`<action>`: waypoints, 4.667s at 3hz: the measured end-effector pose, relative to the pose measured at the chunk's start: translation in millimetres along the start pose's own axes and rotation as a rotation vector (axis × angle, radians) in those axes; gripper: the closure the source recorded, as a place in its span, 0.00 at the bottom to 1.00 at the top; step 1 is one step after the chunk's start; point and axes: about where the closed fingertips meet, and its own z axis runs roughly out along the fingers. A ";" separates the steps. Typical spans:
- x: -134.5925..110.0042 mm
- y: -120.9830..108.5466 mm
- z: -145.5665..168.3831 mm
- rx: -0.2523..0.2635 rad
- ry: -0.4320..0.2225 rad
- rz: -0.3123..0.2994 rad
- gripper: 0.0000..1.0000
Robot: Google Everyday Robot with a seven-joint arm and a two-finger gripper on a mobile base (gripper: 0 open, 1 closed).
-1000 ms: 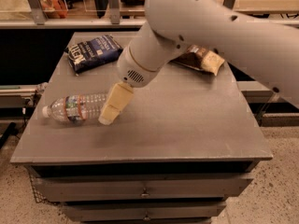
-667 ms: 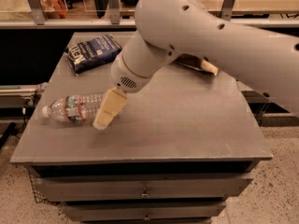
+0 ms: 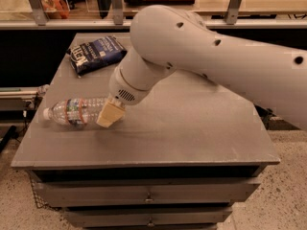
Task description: Move water bottle near blue chip bag
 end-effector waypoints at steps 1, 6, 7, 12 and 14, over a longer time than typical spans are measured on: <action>6.5 1.3 -0.8 0.009 0.011 0.017 0.64; 86.5 -112.4 -168.3 0.306 -0.004 0.248 1.00; 85.5 -149.0 -152.6 0.330 -0.047 0.270 1.00; 25.6 -243.3 -1.9 0.232 -0.017 0.099 1.00; 10.8 -245.1 10.2 0.216 -0.023 0.077 0.61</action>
Offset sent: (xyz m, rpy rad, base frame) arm 0.0307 -0.0849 0.0367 -0.0529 -0.0551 -0.1547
